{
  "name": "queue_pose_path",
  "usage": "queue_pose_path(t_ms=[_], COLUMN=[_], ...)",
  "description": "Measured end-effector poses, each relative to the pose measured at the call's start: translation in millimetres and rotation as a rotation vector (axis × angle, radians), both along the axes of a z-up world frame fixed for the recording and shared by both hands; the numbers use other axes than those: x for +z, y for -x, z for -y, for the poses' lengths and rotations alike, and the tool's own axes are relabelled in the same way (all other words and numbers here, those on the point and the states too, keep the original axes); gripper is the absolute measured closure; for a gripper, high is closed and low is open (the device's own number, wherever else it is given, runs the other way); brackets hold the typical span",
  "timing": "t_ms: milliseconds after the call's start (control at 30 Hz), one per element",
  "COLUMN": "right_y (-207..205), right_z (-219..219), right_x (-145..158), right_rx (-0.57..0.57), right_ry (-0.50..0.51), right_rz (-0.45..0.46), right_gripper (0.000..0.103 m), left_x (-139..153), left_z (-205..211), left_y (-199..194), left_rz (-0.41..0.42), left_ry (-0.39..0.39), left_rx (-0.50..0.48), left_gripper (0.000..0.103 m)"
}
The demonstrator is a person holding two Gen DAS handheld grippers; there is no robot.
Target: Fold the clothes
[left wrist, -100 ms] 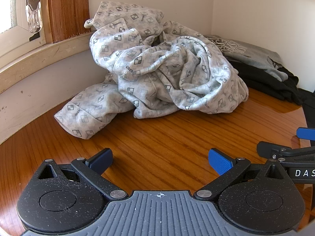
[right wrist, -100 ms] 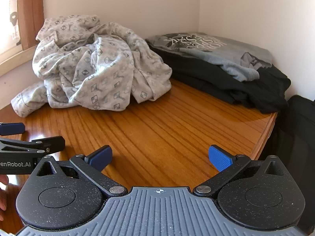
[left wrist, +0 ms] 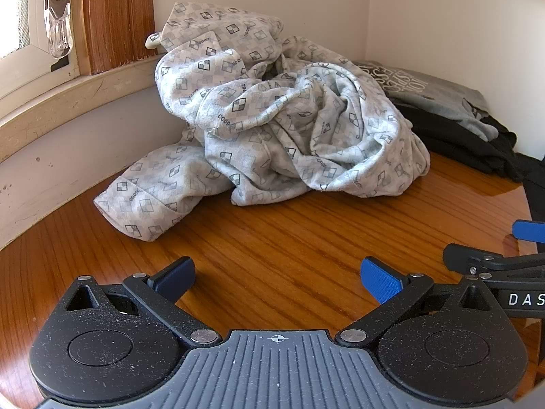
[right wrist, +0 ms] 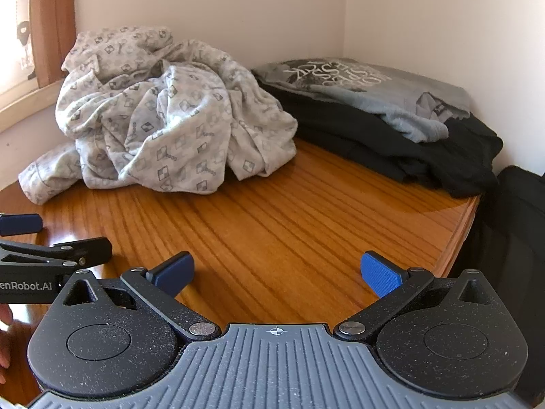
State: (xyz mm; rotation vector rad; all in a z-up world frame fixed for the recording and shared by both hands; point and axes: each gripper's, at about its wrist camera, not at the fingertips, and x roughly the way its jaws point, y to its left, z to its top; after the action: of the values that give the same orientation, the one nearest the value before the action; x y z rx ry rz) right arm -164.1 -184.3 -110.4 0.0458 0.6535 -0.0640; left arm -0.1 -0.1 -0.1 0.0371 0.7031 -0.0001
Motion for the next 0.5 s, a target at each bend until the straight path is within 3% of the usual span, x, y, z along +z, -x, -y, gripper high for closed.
queue_pose_path(t_ms=[500], right_y=[-1.0], right_z=[-2.1], right_x=[-4.3], right_rx=[-0.019], right_ry=[0.007], right_rz=[0.047], right_gripper=[0.000], left_x=[-0.2], left_z=[0.0], left_y=[0.1], left_rz=[0.000], left_ry=[0.005], left_rx=[-0.003], left_gripper=[0.000])
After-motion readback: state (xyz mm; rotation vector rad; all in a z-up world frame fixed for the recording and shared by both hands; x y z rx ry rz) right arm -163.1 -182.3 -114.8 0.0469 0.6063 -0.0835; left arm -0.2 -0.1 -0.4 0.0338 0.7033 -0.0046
